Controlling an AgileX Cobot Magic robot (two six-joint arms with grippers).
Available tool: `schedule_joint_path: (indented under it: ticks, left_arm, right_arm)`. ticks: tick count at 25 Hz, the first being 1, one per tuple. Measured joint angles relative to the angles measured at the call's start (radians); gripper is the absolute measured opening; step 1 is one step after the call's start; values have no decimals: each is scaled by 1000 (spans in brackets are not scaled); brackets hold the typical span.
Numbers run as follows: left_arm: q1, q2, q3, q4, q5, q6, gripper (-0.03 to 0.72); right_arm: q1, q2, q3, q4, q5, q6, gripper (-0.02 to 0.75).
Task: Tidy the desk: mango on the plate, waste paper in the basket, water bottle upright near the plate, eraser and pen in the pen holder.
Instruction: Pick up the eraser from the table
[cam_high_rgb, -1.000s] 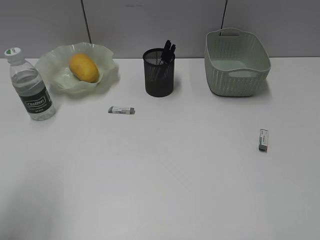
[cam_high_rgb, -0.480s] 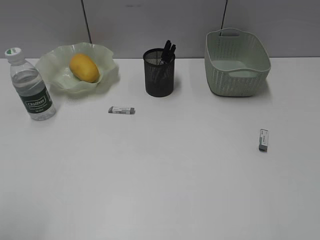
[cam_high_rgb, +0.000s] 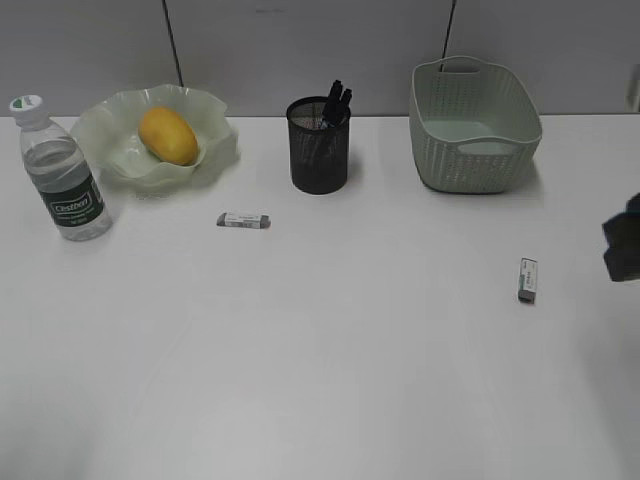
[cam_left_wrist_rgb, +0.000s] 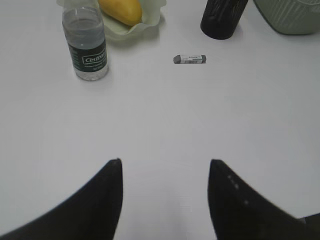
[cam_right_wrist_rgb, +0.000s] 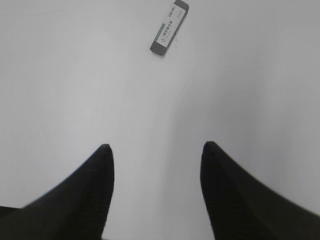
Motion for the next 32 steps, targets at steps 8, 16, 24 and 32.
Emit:
schedule_joint_path:
  ticks: [8, 16, 24, 32]
  left_arm:
    - [0, 0, 1, 6, 76, 0, 418]
    - [0, 0, 1, 7, 76, 0, 410]
    - [0, -35, 1, 7, 78, 0, 389]
    - [0, -199, 1, 7, 80, 1, 384]
  right_arm:
    - [-36, 353, -135, 32, -7, 73, 447]
    - [-128, 580, -267, 44, -43, 76, 447]
    - [-162, 702, -339, 48, -80, 100, 447]
    - [-160, 783, -406, 113, -85, 135, 447]
